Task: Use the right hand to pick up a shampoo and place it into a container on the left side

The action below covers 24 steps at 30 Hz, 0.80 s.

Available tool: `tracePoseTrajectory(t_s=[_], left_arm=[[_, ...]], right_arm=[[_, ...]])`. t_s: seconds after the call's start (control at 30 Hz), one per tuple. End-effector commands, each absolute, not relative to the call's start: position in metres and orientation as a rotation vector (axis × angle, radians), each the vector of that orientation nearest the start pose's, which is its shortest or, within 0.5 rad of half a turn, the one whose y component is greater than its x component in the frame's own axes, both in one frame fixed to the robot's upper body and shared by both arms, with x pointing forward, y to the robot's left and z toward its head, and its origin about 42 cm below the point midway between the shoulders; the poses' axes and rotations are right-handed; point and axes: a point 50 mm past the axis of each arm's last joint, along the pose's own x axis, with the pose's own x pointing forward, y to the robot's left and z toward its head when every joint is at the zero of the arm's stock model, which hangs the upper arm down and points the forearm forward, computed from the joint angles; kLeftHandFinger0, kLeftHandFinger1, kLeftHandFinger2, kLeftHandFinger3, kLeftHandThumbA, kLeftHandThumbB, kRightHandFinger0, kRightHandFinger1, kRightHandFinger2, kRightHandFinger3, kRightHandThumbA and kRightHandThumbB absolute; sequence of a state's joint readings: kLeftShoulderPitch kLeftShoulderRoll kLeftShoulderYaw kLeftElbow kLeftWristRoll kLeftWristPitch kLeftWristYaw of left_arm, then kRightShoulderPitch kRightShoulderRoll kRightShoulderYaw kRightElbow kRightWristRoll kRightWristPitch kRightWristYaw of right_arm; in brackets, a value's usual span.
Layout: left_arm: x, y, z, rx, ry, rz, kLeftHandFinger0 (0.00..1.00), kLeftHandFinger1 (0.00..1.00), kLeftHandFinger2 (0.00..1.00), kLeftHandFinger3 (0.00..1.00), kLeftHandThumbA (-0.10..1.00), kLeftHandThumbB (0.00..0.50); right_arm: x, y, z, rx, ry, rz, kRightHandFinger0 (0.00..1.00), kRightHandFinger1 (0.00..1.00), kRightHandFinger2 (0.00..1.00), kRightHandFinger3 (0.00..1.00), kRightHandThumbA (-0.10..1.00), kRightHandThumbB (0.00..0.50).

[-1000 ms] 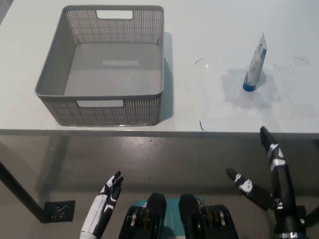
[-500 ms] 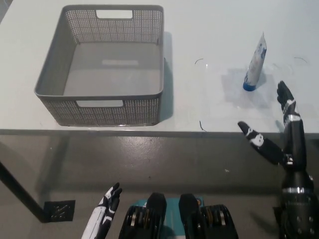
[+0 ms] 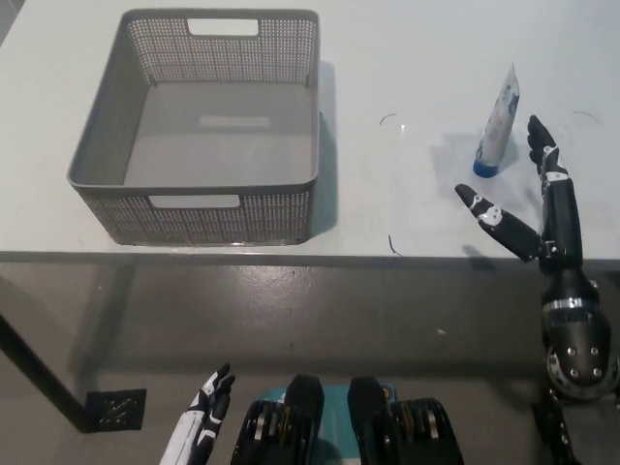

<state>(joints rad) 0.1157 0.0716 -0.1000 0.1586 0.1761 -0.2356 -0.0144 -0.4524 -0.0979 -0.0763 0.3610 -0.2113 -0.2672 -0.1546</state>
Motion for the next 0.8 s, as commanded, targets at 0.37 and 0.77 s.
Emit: tracePoseTrajectory(t_s=[0.37,0.77], left_arm=[[0.232,0.216,0.045,0.216,-0.028,-0.131,1.00,1.00,1.00,1.00,1.00,0.236],[0.232,0.217,0.046,0.223,-0.029,-0.132,1.00,1.00,1.00,1.00,1.00,0.249]], right_arm=[[0.461,-0.255,0.193,-0.250,-0.338,-0.190,1.00,1.00,1.00,1.00,1.00,0.390],[0.481,-0.263,0.202,-0.226,-0.312,-0.210,1.00,1.00,1.00,1.00,1.00,0.392]])
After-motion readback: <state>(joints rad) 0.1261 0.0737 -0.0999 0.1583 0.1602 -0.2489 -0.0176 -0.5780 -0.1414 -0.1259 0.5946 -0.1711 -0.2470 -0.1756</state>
